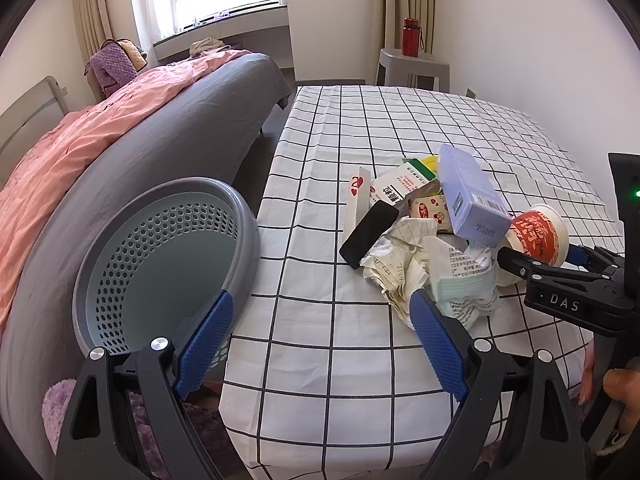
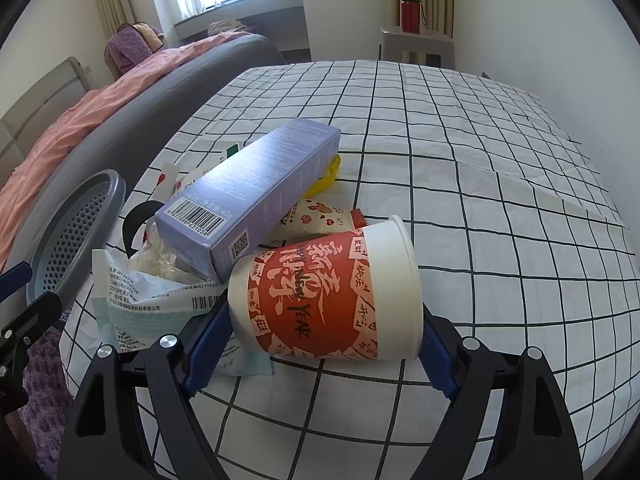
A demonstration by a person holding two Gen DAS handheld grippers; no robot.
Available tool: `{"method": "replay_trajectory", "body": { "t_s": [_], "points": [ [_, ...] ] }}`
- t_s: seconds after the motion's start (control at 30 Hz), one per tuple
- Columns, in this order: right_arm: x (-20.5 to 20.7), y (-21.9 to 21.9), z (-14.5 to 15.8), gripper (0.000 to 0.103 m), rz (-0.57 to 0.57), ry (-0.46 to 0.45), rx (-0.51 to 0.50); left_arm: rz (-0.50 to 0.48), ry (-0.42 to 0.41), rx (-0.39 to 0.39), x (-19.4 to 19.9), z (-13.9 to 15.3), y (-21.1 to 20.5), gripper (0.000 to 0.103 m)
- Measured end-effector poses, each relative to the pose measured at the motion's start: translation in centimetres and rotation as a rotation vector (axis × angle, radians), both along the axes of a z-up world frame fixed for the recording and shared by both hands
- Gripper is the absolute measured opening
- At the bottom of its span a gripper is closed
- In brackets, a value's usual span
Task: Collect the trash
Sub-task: 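Reach the right tool to the red-and-white paper cup and grasp it, then grasp the clear plastic packet with the left tool while the right tool holds the cup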
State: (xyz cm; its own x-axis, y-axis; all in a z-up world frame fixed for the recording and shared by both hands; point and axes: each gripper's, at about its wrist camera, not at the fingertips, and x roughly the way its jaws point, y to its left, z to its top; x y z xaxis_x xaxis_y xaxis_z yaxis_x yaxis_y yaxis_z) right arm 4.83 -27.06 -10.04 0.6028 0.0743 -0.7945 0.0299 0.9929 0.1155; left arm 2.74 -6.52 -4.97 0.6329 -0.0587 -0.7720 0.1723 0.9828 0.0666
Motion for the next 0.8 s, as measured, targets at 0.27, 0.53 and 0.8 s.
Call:
{"method": "replay_trajectory", "body": {
  "t_s": [0.27, 0.53, 0.8],
  "points": [
    [-2.1, -1.9, 0.9, 0.080, -0.066, -0.037, 0.045, -0.026, -0.003, -0.015, -0.8, 0.8, -0.6, 0.086],
    [-4.9, -4.7, 1.5, 0.080, -0.148, -0.070, 0.080, -0.066, -0.006, -0.028, -1.1, 2.0, -2.4, 0.086],
    [-6.5, -7.4, 2.9, 0.080, -0.210, -0.125, 0.068, -0.126, 0.009, -0.059, 0.8, 3.5, -6.5, 0.086]
  ]
}}
